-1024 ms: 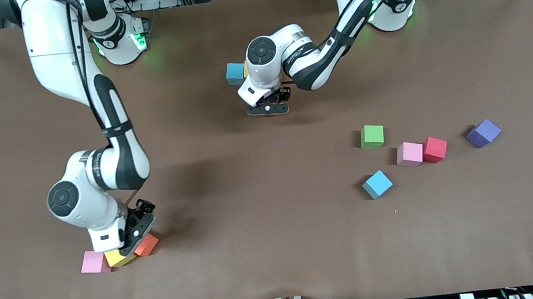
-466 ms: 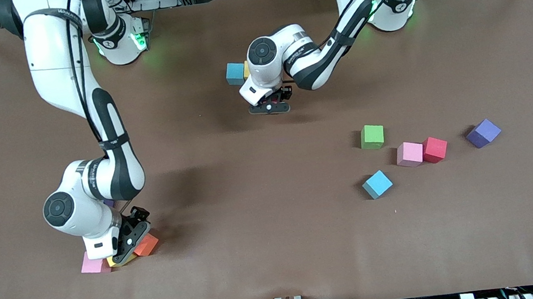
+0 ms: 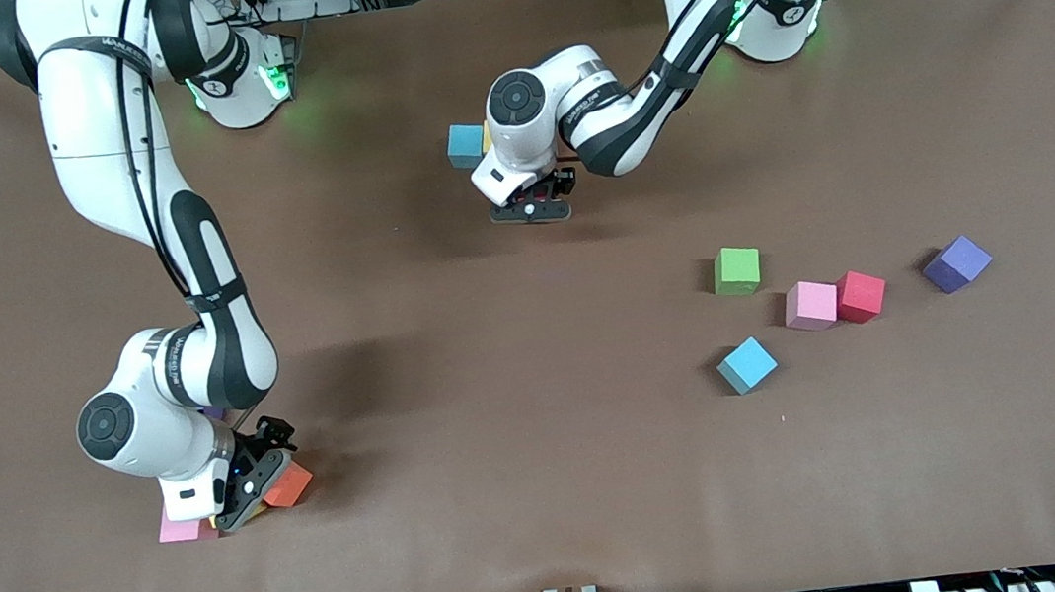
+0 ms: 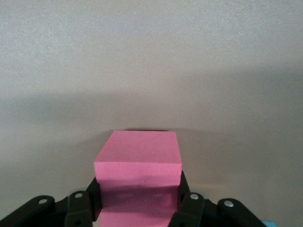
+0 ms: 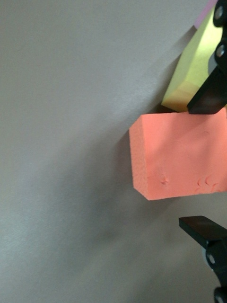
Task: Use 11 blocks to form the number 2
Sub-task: 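Lower the red cube into the row while the right gripper grasps the orange cube, then carry the orange cube with the right gripper while the left gripper reaches the green cube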
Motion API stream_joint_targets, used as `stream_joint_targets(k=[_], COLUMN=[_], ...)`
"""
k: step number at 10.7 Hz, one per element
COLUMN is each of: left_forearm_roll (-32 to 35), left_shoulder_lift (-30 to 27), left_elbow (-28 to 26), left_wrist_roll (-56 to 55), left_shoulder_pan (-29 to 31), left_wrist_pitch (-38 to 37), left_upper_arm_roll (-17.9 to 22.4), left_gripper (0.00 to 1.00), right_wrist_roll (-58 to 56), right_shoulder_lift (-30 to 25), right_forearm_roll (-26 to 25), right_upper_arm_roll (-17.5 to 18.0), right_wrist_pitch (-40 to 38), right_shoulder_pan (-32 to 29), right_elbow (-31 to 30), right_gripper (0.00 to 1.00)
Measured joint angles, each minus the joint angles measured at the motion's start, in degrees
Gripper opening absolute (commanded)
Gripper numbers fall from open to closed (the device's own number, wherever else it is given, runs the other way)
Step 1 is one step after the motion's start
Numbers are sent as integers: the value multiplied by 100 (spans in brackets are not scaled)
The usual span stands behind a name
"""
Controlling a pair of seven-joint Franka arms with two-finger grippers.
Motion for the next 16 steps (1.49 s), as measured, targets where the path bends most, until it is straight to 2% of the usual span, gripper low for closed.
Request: stream_joint_targets(k=[4,7,8,9,10,11,12,14,16], left_forearm_roll=[0,0,0,0,0,0,0,0,0], left_shoulder_lift=[0,0,0,0,0,0,0,0,-4], left_elbow=[-26,-32,-32,-32,-32,-32,-32,-32,-23], left_wrist_roll=[-104,-136,-162,-194,-218,-242,-265,-307,-319], left_shoulder_pan=[1,2,2,2,2,2,2,5,12], left_wrist_pitch=[0,0,0,0,0,0,0,0,0], left_upper_arm_roll=[0,0,0,-1,-1,-1,-1,-1,-6], left_gripper=[34,35,38,87,100,100,100,100,100], right_wrist_roll=[1,0,0,0,0,0,0,33,411], right_shoulder_lift=[172,314,326,325,326,326,326,325,317], right_forearm_roll=[13,30,44,55,61,64,67,112,142], right_upper_arm_roll=[68,58,58,57,56,56,56,62,72], right_wrist_pitch=[-27,-12,-12,-13,-22,-29,-31,-93,-502], right_shoulder_pan=[2,-23,-33,-45,-55,-58,-59,-56,8], right_elbow=[469,499,499,500,500,500,500,543,653], right_gripper=[100,100,99,76,54,33,20,20,20])
